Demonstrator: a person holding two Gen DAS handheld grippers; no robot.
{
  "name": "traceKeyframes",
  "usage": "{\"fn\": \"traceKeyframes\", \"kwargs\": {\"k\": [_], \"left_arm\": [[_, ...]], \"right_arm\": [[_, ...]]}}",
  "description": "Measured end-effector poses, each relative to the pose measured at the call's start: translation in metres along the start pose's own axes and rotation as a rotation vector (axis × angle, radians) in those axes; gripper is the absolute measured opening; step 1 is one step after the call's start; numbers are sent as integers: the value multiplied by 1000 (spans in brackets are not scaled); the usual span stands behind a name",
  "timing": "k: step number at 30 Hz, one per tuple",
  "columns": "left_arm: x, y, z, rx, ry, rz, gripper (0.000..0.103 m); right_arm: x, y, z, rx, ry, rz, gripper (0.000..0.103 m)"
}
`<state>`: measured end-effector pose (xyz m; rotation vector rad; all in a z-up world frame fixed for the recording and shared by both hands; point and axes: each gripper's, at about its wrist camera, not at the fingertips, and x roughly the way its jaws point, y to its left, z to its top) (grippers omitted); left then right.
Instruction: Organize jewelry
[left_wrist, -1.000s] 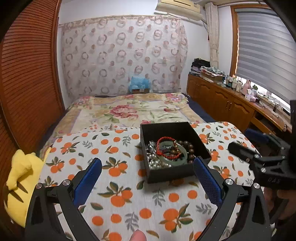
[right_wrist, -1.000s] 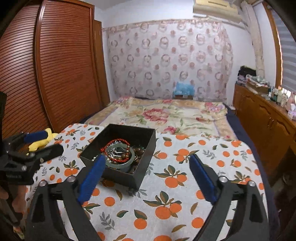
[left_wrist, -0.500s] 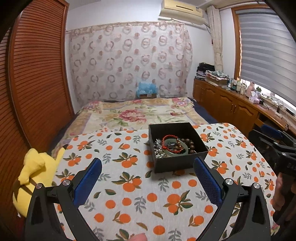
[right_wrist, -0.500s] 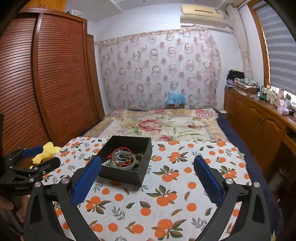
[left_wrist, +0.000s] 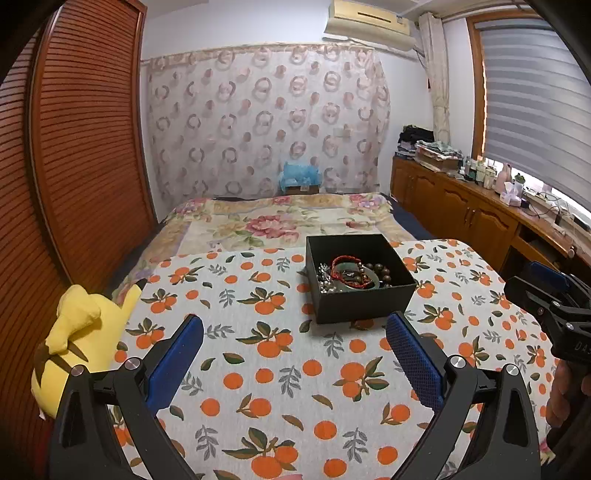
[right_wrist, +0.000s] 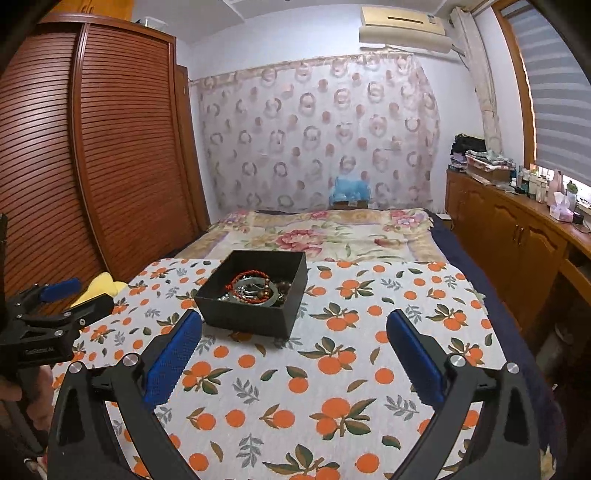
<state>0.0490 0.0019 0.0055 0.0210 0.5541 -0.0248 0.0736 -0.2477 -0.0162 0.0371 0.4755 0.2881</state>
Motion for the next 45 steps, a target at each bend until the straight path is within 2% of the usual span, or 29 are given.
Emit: {"fn": "traceKeyframes", "kwargs": {"k": [45], "left_arm": [[-3,-3,-4,1,-9,2,96]], "right_arm": [[2,-3,-4,4,3,-8,101]]}}
